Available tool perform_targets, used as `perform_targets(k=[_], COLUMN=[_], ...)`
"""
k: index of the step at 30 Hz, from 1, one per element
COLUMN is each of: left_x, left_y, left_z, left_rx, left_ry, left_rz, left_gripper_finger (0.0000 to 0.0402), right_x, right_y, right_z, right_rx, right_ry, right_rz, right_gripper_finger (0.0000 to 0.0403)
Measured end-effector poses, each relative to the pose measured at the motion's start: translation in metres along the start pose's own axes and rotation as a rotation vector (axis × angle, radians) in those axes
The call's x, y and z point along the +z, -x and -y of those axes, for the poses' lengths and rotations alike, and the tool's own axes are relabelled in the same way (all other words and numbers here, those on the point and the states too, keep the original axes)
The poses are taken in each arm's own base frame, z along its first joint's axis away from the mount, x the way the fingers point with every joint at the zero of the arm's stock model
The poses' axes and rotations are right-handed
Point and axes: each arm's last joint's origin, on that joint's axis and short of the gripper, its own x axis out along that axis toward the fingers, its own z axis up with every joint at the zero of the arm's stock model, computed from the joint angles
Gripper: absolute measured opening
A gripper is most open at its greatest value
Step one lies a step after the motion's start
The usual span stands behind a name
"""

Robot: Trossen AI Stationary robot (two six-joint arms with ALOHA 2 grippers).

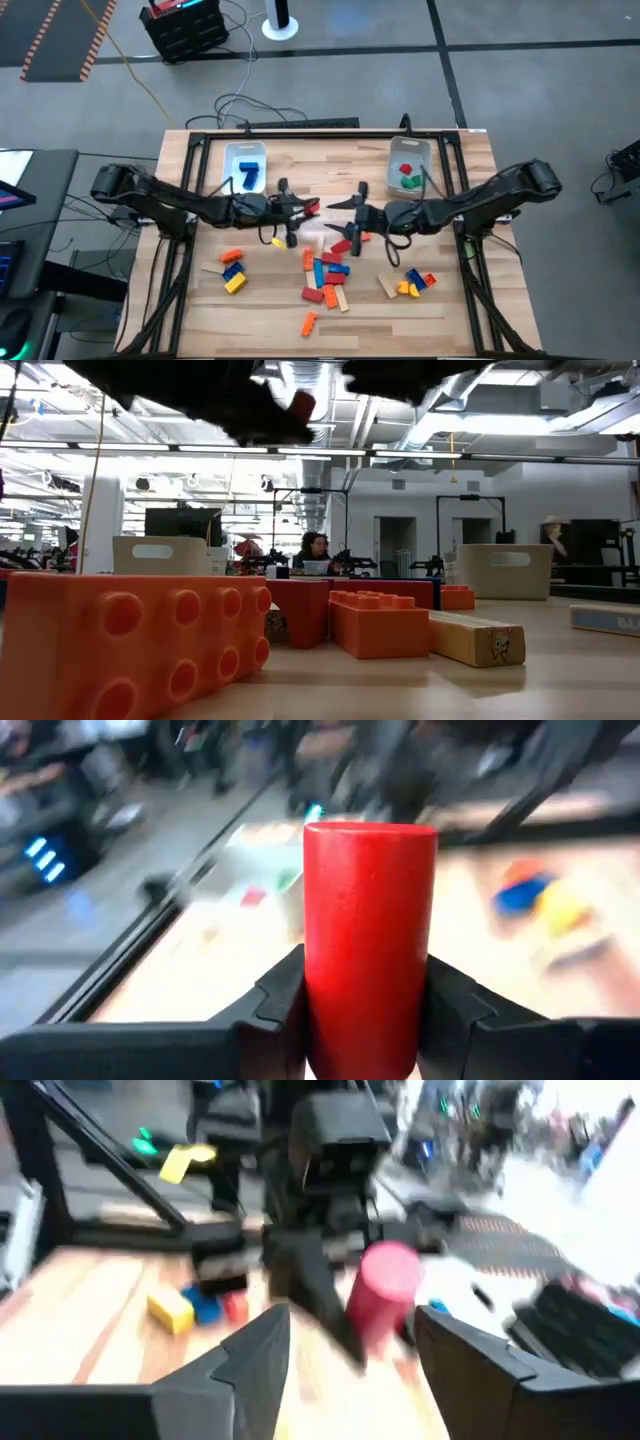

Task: Sort blocks by size
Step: Put the large red block into the white bin

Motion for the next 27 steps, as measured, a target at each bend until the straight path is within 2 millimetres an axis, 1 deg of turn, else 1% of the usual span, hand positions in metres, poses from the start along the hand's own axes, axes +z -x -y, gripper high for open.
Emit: perform_targets(k=[3, 5, 7, 10, 13, 18, 21, 24, 27], left_x=[0.000, -0.005, -0.013, -0.027, -0.047, -0.070, -0.080, -0.091, -0.101], left_y=[0.019, 0.033, 0.045, 0.060, 0.068, 0.069, 0.066, 0.060, 0.052], left_z=[-0.020, -0.040, -0.063, -0.098, -0.127, -0.163, -0.182, -0.196, -0.202], left_rx=[0.104, 0.210, 0.338, 0.515, 0.629, 0.677, 0.688, 0.655, 0.637], left_ry=[-0.012, -0.002, 0.026, 0.078, 0.140, 0.213, 0.254, 0.302, 0.327], left_rz=[-0.143, -0.265, -0.381, -0.499, -0.603, -0.765, -0.824, -0.880, -0.930], left_gripper_finger=[0.0116, 0.0116, 0.0116, 0.0116, 0.0116, 0.0116, 0.0116, 0.0116, 0.0116], right_x=[-0.008, -0.016, -0.024, -0.035, -0.037, -0.036, -0.034, -0.034, -0.035], right_y=[0.009, 0.009, 0.005, -0.005, -0.014, -0.019, -0.020, -0.020, -0.021], right_z=[0.005, 0.004, -0.001, -0.010, -0.015, -0.013, -0.010, -0.009, -0.007], right_rx=[-0.037, -0.045, -0.042, -0.027, -0.022, -0.033, -0.042, -0.045, -0.052], right_ry=[-0.036, -0.057, -0.060, -0.037, -0.022, -0.018, -0.017, -0.012, -0.008], right_rz=[-0.135, -0.201, -0.242, -0.252, -0.196, -0.171, -0.155, -0.153, -0.164], right_gripper_finger=[0.0248, 0.0248, 0.0248, 0.0248, 0.0248, 0.0249, 0.0249, 0.0249, 0.0249])
